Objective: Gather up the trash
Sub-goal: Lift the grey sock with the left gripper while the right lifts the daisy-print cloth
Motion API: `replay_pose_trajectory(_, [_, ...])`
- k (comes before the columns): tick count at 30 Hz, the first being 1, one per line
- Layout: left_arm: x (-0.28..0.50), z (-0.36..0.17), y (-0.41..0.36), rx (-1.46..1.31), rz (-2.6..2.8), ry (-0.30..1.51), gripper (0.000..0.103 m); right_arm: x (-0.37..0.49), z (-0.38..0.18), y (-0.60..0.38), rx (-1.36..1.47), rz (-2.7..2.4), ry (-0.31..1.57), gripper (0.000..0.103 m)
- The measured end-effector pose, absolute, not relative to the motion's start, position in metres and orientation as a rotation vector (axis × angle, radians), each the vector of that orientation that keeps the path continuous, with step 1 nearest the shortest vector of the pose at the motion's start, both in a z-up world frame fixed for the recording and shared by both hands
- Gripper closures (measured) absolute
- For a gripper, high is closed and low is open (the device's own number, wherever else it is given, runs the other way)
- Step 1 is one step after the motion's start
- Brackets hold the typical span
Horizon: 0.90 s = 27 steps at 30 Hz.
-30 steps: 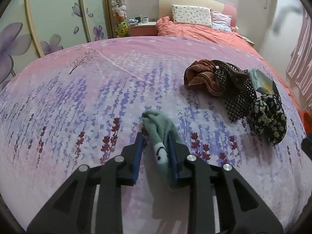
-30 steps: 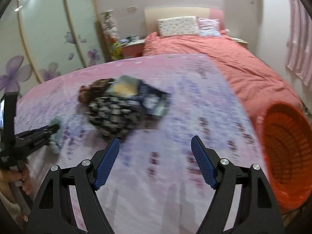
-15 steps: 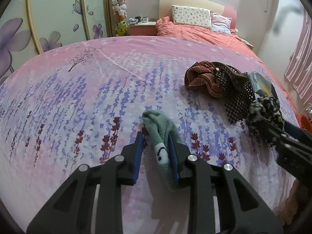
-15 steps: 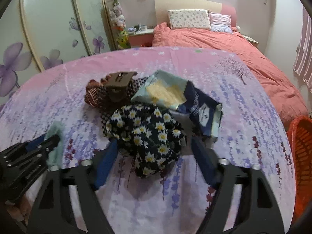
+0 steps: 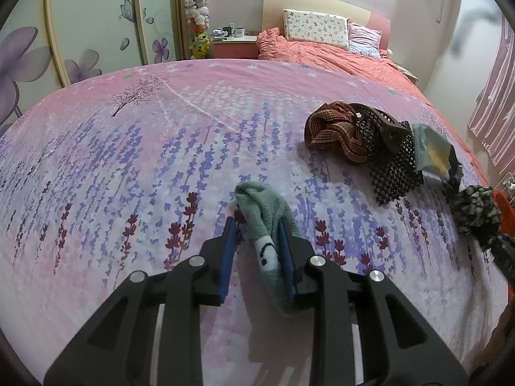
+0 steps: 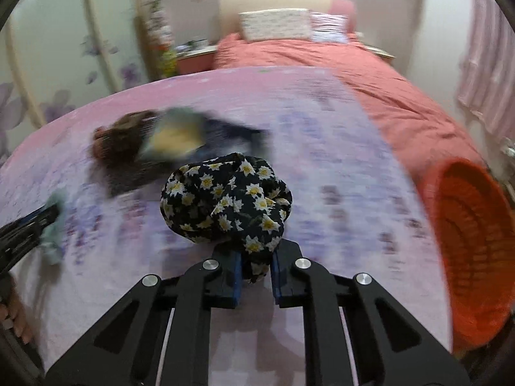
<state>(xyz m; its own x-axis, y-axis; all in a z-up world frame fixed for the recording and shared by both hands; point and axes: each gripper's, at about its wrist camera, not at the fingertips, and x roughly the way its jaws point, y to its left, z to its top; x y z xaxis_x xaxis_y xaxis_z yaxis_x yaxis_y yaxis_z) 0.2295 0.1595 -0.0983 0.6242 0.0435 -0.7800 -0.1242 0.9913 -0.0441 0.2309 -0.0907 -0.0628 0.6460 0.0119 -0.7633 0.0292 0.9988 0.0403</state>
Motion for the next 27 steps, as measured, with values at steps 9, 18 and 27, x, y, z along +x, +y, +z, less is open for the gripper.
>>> replay_pose_trajectory(9, [0.229, -0.098, 0.159, -0.098, 0.096, 0.892, 0.075, 0.236, -0.073, -0.108, 0.060, -0.085, 0.890, 0.089])
replay_pose_trajectory(18, [0.224, -0.096, 0.167, -0.118, 0.022, 0.889, 0.067, 0.236, -0.073, -0.120, 0.097, -0.058, 0.891, 0.087])
replay_pose_trajectory(27, [0.210, -0.090, 0.180, -0.166, -0.018, 0.893, 0.062, 0.232, -0.069, -0.131, 0.192, 0.056, 0.848, 0.053])
